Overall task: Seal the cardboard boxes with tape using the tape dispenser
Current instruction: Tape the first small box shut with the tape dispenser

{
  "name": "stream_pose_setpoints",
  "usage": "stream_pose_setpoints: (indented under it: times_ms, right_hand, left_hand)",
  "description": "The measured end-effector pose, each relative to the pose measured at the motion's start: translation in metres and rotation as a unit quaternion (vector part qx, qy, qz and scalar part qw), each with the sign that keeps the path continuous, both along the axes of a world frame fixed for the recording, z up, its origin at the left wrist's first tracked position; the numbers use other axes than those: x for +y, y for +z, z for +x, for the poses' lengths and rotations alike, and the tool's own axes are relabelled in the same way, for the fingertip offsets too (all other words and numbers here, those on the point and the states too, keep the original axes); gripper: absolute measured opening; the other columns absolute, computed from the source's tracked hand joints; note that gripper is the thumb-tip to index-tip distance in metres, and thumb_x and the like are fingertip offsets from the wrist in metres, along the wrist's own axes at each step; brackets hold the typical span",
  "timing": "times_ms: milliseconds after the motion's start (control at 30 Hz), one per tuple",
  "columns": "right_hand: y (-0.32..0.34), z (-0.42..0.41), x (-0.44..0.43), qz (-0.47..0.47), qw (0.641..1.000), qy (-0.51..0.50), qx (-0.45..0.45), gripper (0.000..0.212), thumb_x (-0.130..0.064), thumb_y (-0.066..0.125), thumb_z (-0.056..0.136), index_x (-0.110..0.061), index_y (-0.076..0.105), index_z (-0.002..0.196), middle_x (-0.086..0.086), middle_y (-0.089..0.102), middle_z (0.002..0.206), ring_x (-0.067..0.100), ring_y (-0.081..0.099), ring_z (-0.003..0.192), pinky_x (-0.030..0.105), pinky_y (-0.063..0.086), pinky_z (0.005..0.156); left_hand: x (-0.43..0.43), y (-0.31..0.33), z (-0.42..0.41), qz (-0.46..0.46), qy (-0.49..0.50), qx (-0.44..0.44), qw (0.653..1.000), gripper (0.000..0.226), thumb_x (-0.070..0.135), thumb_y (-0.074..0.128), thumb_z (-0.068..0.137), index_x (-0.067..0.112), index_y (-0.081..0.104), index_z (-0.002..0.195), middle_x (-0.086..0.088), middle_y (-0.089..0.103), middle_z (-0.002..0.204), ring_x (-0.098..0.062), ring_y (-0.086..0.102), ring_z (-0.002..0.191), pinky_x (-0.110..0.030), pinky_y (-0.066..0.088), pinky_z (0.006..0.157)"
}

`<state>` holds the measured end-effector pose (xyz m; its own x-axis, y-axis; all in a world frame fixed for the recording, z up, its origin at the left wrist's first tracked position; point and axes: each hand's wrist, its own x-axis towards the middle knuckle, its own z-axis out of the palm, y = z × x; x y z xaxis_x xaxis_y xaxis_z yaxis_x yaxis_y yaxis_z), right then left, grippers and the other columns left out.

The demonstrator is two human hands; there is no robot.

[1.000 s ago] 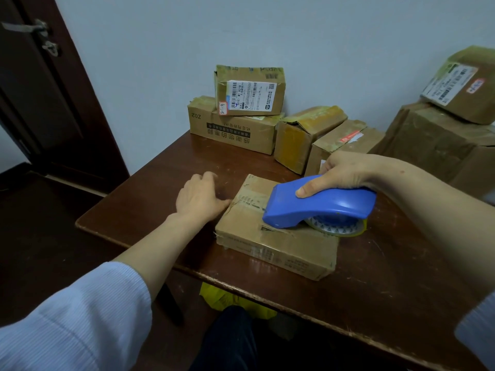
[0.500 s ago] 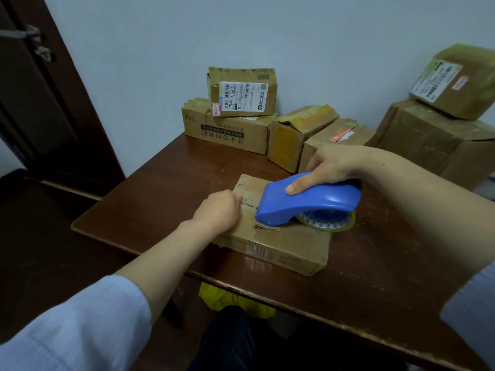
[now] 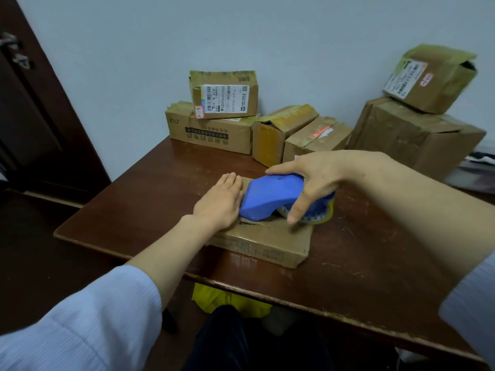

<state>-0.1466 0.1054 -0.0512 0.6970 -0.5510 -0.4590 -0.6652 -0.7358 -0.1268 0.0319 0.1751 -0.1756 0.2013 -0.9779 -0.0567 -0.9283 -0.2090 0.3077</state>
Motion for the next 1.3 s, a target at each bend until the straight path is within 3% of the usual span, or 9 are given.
stream_pose_setpoints:
  times_ms: [100,267,400,600,800,933,1033,1167,1300]
  right_hand:
    - [0.001,-0.003,-0.004,-0.011,0.999,0.018,-0.024,0.089,-0.044,0.078,0.07,-0.047,0.028,0.144,-0.014,0.038,0.126,0.013,0.042,0.106,0.026,0.031,0.086]
    - [0.002,-0.022,-0.009,0.015,0.996,0.017,-0.081,0.08,-0.041,0.076,0.074,-0.05,0.032,0.14,-0.03,0.04,0.102,0.002,0.047,0.085,0.019,0.035,0.075]
    - [0.008,-0.056,-0.017,0.02,0.997,-0.003,-0.07,0.081,-0.041,0.079,0.07,-0.057,0.034,0.136,-0.019,0.046,0.12,0.003,0.051,0.091,0.02,0.037,0.078]
    - [0.022,-0.131,-0.017,0.076,0.991,-0.07,-0.084,0.083,-0.055,0.082,0.057,-0.066,0.036,0.126,-0.03,0.049,0.115,-0.011,0.056,0.087,0.012,0.045,0.065]
    - [0.006,-0.123,-0.015,0.039,0.995,-0.058,-0.07,0.08,-0.044,0.079,0.068,-0.056,0.036,0.134,-0.029,0.047,0.119,-0.002,0.054,0.093,0.016,0.042,0.072]
    - [0.006,-0.123,-0.014,0.047,0.994,-0.063,-0.075,0.08,-0.043,0.079,0.068,-0.051,0.039,0.136,-0.034,0.047,0.115,-0.002,0.054,0.094,0.016,0.043,0.073]
    - [0.008,-0.124,-0.013,0.047,0.993,-0.065,-0.085,0.078,-0.043,0.079,0.069,-0.051,0.04,0.136,-0.034,0.048,0.11,-0.003,0.055,0.091,0.015,0.044,0.073]
    - [0.01,-0.129,-0.011,0.048,0.992,-0.072,-0.088,0.078,-0.042,0.08,0.068,-0.052,0.04,0.135,-0.037,0.047,0.11,-0.008,0.054,0.092,0.013,0.044,0.073]
    - [0.01,-0.134,-0.01,0.05,0.992,-0.075,-0.085,0.078,-0.043,0.08,0.068,-0.054,0.04,0.134,-0.028,0.051,0.119,0.0,0.057,0.096,0.017,0.047,0.076]
  left_hand:
    - [0.002,-0.002,0.001,0.0,-0.013,-0.016,1.0,0.054,0.03,0.018,0.106,0.009,0.005,0.153,-0.005,0.0,0.162,-0.016,-0.003,0.148,-0.028,0.002,0.119]
    - [0.005,0.003,-0.002,0.002,-0.002,0.009,1.0,0.053,0.033,0.017,0.105,0.013,0.005,0.154,0.001,-0.001,0.162,-0.011,-0.005,0.148,-0.026,0.001,0.117]
    - [0.003,0.001,-0.002,-0.005,-0.005,-0.003,1.0,0.053,0.033,0.017,0.106,0.013,0.007,0.154,0.0,0.001,0.162,-0.01,-0.003,0.148,-0.025,0.001,0.116]
    - [0.002,0.0,-0.001,0.003,-0.019,-0.026,0.999,0.054,0.036,0.015,0.105,0.015,0.006,0.154,0.001,0.001,0.162,-0.011,-0.001,0.148,-0.031,0.003,0.118]
    - [0.002,0.016,-0.008,0.012,-0.02,-0.129,0.991,0.061,0.042,0.025,0.102,0.02,0.005,0.154,-0.001,-0.006,0.162,-0.015,-0.009,0.148,-0.048,-0.016,0.114]
    - [0.0,0.05,-0.041,0.128,-0.167,-0.009,0.978,0.116,0.052,0.068,0.078,0.022,-0.018,0.15,-0.002,-0.03,0.154,-0.019,-0.031,0.14,-0.047,-0.02,0.111]
    - [-0.013,0.061,-0.062,0.238,-0.223,-0.054,0.944,0.152,0.058,0.083,0.055,0.023,-0.037,0.141,-0.003,-0.042,0.148,-0.02,-0.04,0.135,-0.047,-0.02,0.112]
    - [-0.035,0.057,-0.076,0.284,-0.229,-0.159,0.917,0.162,0.058,0.087,0.046,0.022,-0.042,0.137,-0.009,-0.043,0.148,-0.023,-0.039,0.135,-0.053,-0.017,0.114]
    - [-0.046,0.057,-0.074,0.31,-0.23,-0.174,0.906,0.164,0.06,0.087,0.043,0.027,-0.042,0.137,-0.006,-0.041,0.149,-0.024,-0.036,0.137,-0.051,-0.007,0.117]
